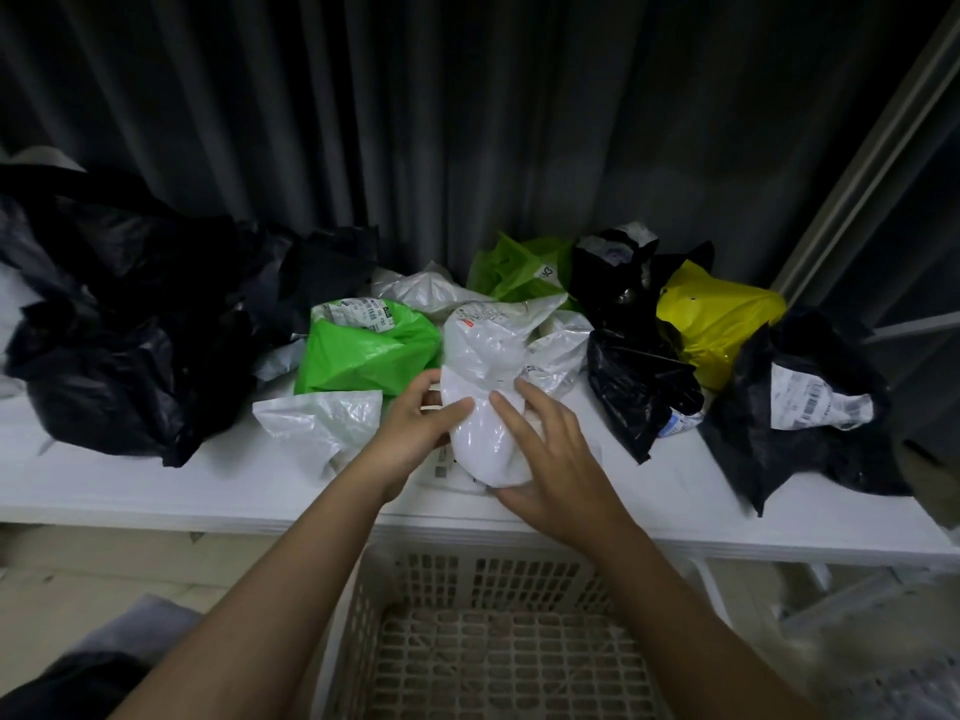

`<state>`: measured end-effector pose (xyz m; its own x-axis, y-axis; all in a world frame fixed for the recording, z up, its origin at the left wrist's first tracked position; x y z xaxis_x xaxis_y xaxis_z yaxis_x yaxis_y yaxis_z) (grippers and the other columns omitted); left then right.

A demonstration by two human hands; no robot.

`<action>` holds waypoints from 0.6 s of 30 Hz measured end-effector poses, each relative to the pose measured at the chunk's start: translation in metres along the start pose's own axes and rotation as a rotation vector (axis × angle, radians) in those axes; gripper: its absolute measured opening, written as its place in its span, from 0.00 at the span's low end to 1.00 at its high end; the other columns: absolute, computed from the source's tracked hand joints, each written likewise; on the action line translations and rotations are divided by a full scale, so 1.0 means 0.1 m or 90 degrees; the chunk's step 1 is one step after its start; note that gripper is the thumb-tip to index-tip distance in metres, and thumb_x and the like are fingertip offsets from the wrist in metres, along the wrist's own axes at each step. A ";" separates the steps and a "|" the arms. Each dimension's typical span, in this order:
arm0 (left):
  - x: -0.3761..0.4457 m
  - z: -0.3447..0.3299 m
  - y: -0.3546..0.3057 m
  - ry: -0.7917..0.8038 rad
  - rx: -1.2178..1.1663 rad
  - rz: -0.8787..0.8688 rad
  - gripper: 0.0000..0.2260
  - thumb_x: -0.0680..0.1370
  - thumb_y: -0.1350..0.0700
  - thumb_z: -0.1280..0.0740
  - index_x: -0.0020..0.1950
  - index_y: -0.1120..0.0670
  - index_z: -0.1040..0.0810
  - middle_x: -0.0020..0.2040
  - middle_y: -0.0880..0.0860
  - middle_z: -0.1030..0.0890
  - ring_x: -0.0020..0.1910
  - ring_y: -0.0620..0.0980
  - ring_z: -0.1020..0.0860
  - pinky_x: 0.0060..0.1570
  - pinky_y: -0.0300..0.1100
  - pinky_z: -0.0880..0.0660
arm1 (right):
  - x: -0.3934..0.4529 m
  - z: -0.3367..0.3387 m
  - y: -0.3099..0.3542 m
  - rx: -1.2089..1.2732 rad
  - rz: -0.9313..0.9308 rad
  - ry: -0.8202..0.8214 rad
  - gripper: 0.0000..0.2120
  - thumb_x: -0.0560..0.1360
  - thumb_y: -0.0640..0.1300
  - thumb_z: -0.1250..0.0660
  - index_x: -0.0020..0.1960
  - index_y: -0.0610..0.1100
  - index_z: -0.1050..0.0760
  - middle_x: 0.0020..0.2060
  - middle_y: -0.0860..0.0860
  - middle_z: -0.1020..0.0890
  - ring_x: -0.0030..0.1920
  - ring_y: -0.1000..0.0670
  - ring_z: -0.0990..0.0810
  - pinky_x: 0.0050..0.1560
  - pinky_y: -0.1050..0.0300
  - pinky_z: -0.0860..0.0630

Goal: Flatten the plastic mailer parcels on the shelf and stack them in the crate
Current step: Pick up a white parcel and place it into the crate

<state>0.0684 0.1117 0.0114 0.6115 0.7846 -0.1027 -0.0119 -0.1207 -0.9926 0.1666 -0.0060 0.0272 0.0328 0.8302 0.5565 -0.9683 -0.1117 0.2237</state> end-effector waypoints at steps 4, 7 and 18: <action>-0.01 0.10 -0.08 -0.042 -0.031 -0.071 0.05 0.79 0.64 0.36 0.50 0.55 0.26 0.40 0.47 0.23 0.41 0.42 0.21 0.49 0.41 0.21 | 0.00 0.04 -0.22 0.188 -0.179 -0.032 0.39 0.71 0.62 0.34 0.76 0.56 0.48 0.75 0.55 0.44 0.74 0.57 0.47 0.69 0.71 0.48; -0.01 0.17 -0.10 -0.044 0.005 -0.116 0.06 0.78 0.65 0.36 0.48 0.54 0.25 0.43 0.50 0.24 0.46 0.48 0.25 0.54 0.47 0.23 | 0.01 0.00 -0.43 0.235 -0.254 -0.056 0.27 0.74 0.53 0.33 0.71 0.53 0.35 0.69 0.54 0.32 0.70 0.56 0.36 0.68 0.60 0.36; -0.13 0.51 0.05 -0.079 0.006 -0.070 0.20 0.76 0.71 0.46 0.35 0.50 0.26 0.59 0.55 0.22 0.59 0.52 0.25 0.50 0.45 0.29 | 0.12 0.03 -0.12 -0.024 -0.153 -0.140 0.12 0.64 0.32 0.26 0.44 0.41 0.24 0.52 0.46 0.24 0.52 0.46 0.26 0.38 0.54 0.24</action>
<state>0.0202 0.1322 0.0044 0.5068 0.8621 -0.0003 0.0417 -0.0249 -0.9988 0.1788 0.0035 0.0332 0.3094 0.6925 0.6517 -0.9350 0.0969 0.3410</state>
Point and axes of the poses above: each hand's wrist, its own x-axis towards the middle knuckle, its own z-axis out of the back of the hand, y = z × x, the point moved 8 cm from there along x, towards the middle knuckle
